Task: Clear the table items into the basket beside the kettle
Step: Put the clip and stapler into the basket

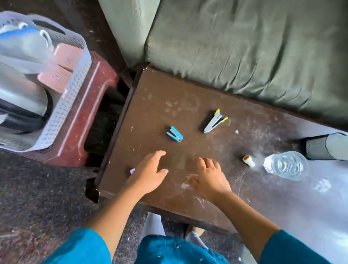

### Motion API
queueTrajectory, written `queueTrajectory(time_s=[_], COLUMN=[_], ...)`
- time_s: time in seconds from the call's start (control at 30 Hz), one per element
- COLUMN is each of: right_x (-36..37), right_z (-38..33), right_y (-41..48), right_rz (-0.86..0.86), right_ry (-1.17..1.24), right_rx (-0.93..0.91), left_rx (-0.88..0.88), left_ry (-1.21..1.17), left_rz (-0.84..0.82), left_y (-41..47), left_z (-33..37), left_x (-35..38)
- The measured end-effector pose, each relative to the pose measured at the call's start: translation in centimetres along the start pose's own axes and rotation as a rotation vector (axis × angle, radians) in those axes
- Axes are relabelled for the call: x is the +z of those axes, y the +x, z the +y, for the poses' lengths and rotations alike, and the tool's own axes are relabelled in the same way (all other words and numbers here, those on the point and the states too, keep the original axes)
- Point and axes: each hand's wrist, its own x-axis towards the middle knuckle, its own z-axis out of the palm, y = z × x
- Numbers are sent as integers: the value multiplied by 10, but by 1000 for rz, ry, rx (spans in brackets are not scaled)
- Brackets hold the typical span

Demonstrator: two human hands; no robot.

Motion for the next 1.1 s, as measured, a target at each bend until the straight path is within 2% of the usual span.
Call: queueTrajectory(time_s=[0.13, 0.2, 0.27, 0.33, 0.43, 0.5, 0.63, 0.83, 1.0, 1.1], right_x=[30, 38, 41, 41, 43, 44, 41, 40, 39, 33], right_z=[11, 11, 8, 5, -1, -6, -19, -23, -9, 1], right_y=[21, 37, 53, 66, 80, 89, 109, 123, 119, 114], right_rz=[55, 121, 201, 304, 404, 430, 465, 486, 493, 533], right_ry=[-51, -54, 5, 108, 231, 256, 254, 174, 130, 146], right_rx=[-68, -120, -177, -235, -237, -212, -194, -128, -187, -216], left_rx=[21, 48, -4, -102, -225, -223, -59, 201, 234, 269], left_ry=[69, 252, 440, 492, 433, 330, 184, 34, -147, -149], left_rz=[198, 271, 316, 342, 396, 455, 514, 481, 544, 549], left_y=[9, 13, 16, 15, 12, 13, 23, 57, 93, 107], left_z=[-32, -48, -61, -68, -77, -76, -62, -26, 5, 11], left_x=[22, 26, 30, 35, 48, 57, 67, 65, 57, 55])
